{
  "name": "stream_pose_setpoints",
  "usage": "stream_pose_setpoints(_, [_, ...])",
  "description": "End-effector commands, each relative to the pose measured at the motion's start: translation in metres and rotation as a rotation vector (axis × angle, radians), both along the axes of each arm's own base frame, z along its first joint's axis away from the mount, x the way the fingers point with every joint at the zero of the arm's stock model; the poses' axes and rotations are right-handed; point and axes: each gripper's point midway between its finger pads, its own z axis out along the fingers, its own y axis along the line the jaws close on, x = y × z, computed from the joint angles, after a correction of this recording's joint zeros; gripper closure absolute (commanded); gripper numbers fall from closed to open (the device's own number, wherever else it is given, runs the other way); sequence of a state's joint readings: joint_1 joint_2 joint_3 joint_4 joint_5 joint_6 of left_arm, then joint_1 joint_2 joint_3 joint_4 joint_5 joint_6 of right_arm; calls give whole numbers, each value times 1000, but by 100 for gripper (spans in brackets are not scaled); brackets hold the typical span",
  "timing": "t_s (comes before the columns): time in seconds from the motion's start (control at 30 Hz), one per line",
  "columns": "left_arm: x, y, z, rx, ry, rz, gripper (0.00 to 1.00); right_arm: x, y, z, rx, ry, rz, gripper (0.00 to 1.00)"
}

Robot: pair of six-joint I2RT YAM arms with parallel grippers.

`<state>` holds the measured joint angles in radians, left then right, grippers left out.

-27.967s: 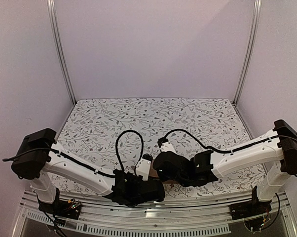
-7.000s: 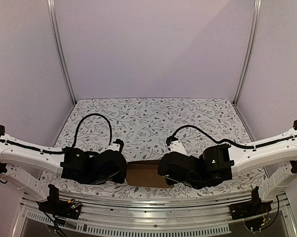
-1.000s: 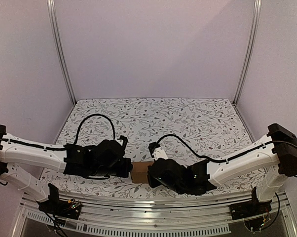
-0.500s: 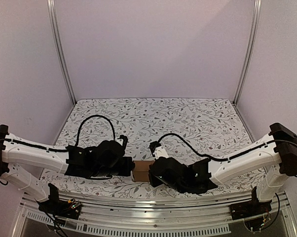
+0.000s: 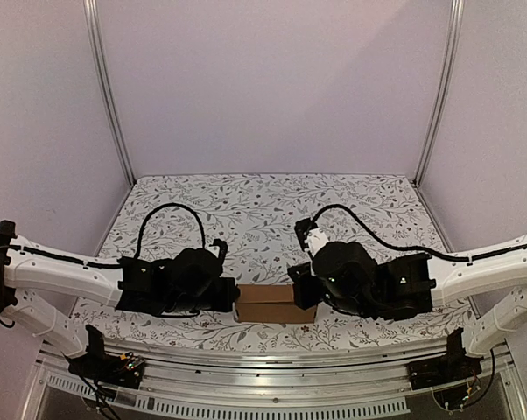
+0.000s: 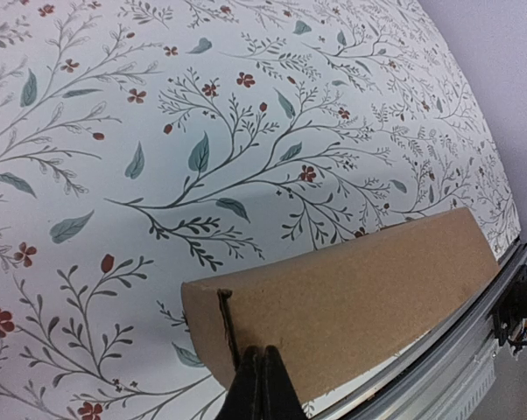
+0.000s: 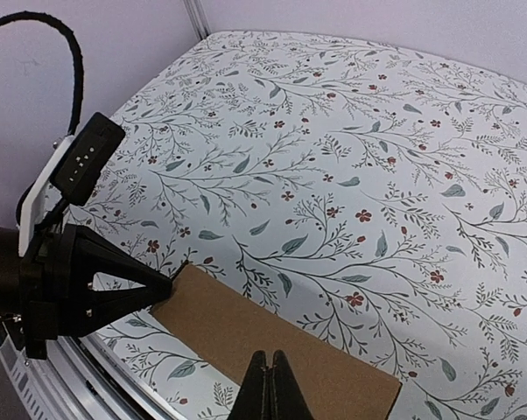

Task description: Fold the paper box

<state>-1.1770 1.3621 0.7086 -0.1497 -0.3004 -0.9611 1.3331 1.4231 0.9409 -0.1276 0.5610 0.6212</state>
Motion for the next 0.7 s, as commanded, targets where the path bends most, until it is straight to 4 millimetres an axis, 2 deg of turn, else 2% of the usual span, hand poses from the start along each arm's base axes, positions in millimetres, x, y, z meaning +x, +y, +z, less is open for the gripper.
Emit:
stream_pose_setpoints(0.0, [-16,32,-47,195,99,-19,100,0,-33,-15,-98,20,-6,100])
stream_pose_setpoints(0.1, [-16,31,-47,193,100,-19,100,1,-44,-21,-110,39,-17,100])
stream_pose_setpoints(0.17, [-16,31,-47,192,101,-20,100,0,-50,-34,-121,69,-23,99])
stream_pose_setpoints(0.5, [-17,32,-48,189,104,-13,100,-22,-60,-117,-178,297,-13,100])
stream_pose_setpoints(0.6, [-17,33,-48,190,103,-13,100,-26,-65,-131,-197,331,-25,100])
stream_pose_setpoints(0.67, [-17,33,-48,190,103,-12,100,-25,-68,-130,-195,328,-35,100])
